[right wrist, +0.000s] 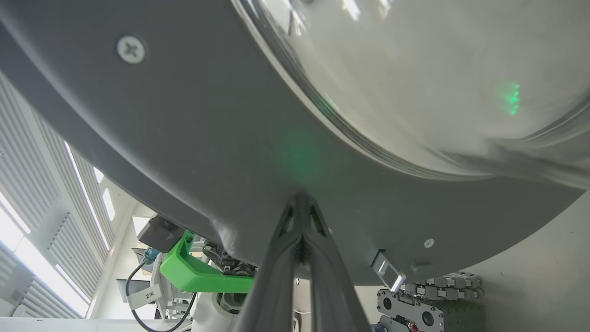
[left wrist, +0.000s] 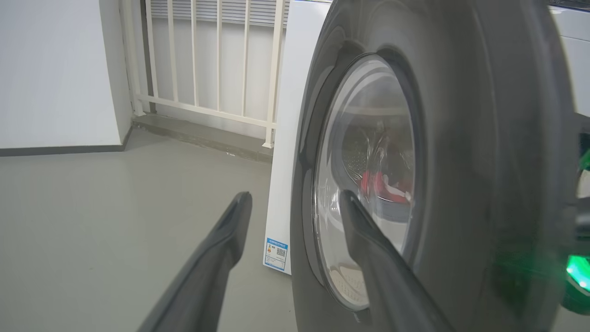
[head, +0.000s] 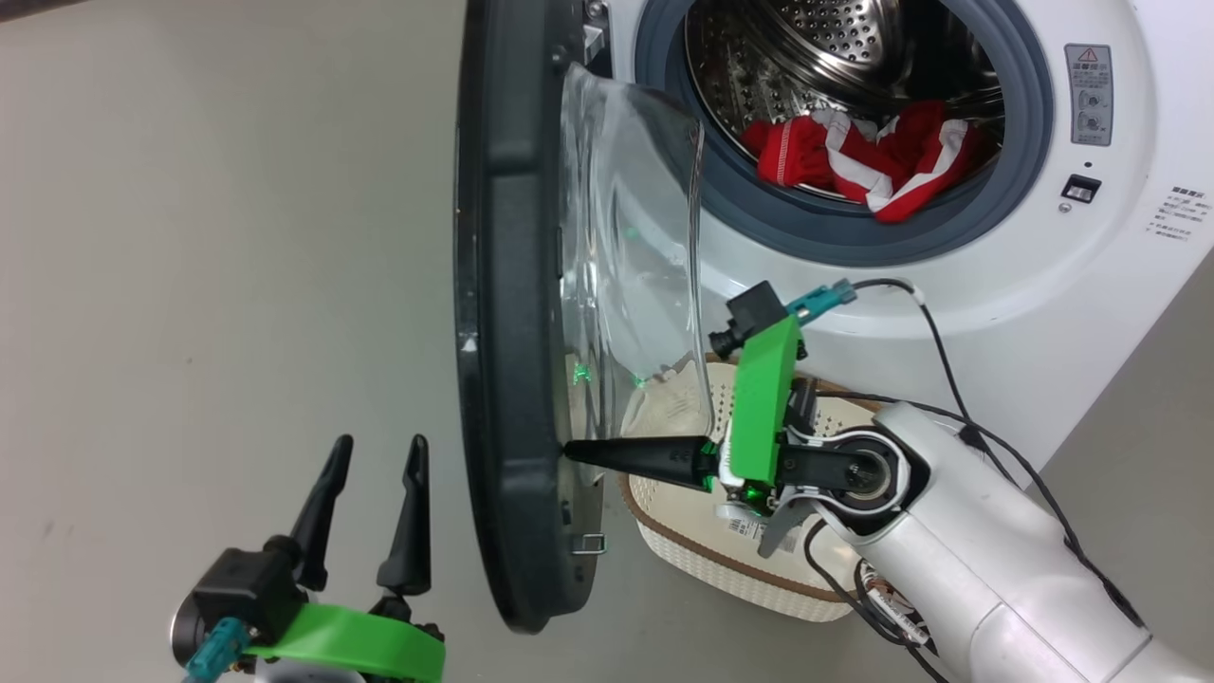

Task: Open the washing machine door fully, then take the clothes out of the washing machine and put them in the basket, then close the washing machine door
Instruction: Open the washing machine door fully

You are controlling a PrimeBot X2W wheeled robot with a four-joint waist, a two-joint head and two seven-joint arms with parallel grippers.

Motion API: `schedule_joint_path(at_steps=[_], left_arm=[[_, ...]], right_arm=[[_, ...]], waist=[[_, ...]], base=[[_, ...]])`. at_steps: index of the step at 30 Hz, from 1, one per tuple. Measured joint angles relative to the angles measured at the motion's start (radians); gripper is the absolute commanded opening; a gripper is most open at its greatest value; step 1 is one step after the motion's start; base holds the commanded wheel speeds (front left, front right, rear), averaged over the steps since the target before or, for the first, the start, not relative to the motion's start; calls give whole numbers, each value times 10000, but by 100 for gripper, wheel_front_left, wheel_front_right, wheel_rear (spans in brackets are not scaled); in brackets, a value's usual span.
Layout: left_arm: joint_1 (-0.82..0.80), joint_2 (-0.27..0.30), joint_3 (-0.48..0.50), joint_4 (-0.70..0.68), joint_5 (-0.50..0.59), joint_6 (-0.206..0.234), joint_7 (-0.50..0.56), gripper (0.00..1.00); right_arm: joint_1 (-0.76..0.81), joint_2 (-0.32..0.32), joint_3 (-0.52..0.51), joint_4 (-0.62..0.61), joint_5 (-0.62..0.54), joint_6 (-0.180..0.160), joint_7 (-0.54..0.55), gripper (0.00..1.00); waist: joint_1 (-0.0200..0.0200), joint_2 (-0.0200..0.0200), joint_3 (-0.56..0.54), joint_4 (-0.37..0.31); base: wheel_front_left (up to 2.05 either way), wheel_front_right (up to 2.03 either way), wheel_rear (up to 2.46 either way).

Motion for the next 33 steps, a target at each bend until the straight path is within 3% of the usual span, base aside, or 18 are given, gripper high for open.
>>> schedule_joint_path(at_steps=[9,15,18,19,20,26,33], left_arm=[[227,0,125,-299,-109,169,0,100],[236,0,140,-293,-111,173,0,100],[236,0,136,-274,-136,173,0,100],[235,0,134,-267,-136,173,0,100],[235,0,132,-247,-136,173,0,100],[235,0,138,-132,-132,165,0,100],[235,0,201,58,-94,81,0,100]], right_arm=[[-431,-6,765,77,341,0,-337,0],[-503,12,732,165,318,0,-702,0],[-442,-58,585,33,33,0,-984,49],[-358,-136,506,-100,-100,0,-1126,92],[-228,-201,431,-257,-209,0,-1248,100],[978,-1011,-96,-1444,-957,0,-2359,100],[1945,-2011,-351,-2401,-3442,0,-5753,100]], waist=[[0,0,107,38],[0,0,90,-7],[0,0,68,-35],[0,0,59,-45],[0,0,53,-54],[0,0,-18,-109],[0,0,-145,-158]], base=[[0,0,0],[0,0,0],[0,0,0],[0,0,0],[0,0,0],[0,0,0],[0,0,0]])
